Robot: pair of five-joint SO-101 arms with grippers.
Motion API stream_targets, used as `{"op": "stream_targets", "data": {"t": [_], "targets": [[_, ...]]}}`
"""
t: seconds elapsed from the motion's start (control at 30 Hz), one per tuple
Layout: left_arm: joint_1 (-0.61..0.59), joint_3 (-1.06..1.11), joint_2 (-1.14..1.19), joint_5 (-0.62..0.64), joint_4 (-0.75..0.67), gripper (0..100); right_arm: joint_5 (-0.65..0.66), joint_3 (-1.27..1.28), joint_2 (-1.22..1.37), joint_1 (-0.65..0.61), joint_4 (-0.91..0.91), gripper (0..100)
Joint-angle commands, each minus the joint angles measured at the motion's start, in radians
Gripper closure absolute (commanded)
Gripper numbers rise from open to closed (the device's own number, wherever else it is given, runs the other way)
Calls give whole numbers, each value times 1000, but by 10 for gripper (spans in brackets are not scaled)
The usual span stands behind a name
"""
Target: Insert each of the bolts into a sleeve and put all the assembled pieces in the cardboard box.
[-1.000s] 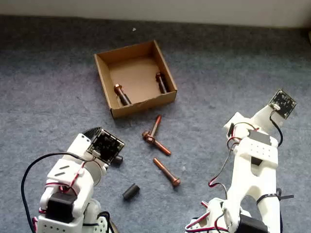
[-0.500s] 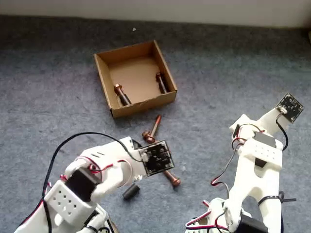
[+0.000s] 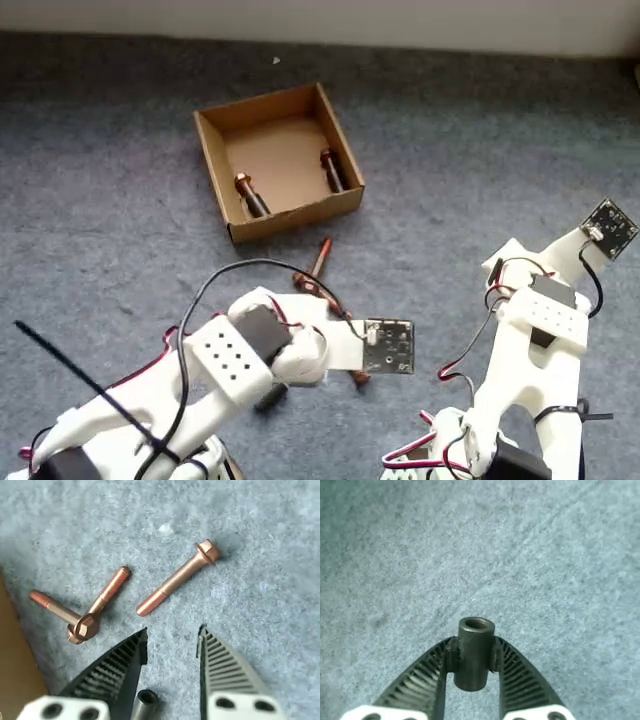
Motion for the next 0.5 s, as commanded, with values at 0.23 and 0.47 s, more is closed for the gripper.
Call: {"op": "stream_targets", "data": {"t": [0.23,0.47], "targets": [[47,-45,251,-103,-206,811,-6,-10,-44,13,-19,989],[50,-47,349,-147,-304,811,-6,-10,-51,13,-19,989]]}}
